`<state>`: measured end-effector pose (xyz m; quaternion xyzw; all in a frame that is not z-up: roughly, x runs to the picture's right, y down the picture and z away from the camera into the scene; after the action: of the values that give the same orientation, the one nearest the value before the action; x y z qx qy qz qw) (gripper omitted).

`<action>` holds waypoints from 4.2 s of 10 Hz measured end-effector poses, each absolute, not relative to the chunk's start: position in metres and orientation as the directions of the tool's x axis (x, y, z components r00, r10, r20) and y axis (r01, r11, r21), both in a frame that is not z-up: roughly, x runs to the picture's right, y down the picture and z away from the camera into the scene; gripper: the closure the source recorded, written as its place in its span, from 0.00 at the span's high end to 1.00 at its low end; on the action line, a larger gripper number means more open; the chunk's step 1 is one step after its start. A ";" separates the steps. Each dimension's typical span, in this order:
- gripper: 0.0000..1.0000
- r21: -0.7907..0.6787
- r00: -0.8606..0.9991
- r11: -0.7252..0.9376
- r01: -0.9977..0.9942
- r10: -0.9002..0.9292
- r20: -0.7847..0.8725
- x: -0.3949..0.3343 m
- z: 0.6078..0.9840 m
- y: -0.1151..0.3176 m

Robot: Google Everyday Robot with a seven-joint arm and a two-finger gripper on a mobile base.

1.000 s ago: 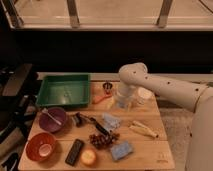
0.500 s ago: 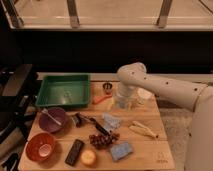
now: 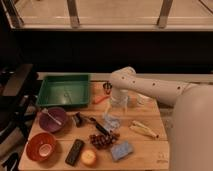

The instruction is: Place towel in red bowl

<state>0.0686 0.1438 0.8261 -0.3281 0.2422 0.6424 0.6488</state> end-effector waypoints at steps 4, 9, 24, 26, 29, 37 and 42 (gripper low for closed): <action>0.67 -0.116 0.056 -0.062 -0.991 0.598 -0.799 0.065 0.846 0.173; 0.42 -0.134 0.082 -0.068 -0.989 0.501 -0.862 0.052 0.850 0.210; 0.00 -0.624 0.388 -0.048 -0.780 0.744 -0.543 -0.032 0.719 0.069; 0.00 -0.643 0.401 -0.045 -0.764 0.748 -0.529 -0.037 0.716 0.066; 0.00 -0.643 0.405 -0.040 -0.764 0.747 -0.527 -0.037 0.716 0.065; 0.00 -0.797 0.648 0.078 -0.600 0.632 -0.426 -0.178 0.710 0.101; 0.00 -0.821 0.682 0.083 -0.565 0.606 -0.408 -0.198 0.704 0.111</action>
<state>-0.1981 0.1111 0.7041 -0.5475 -0.0188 0.3981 0.7358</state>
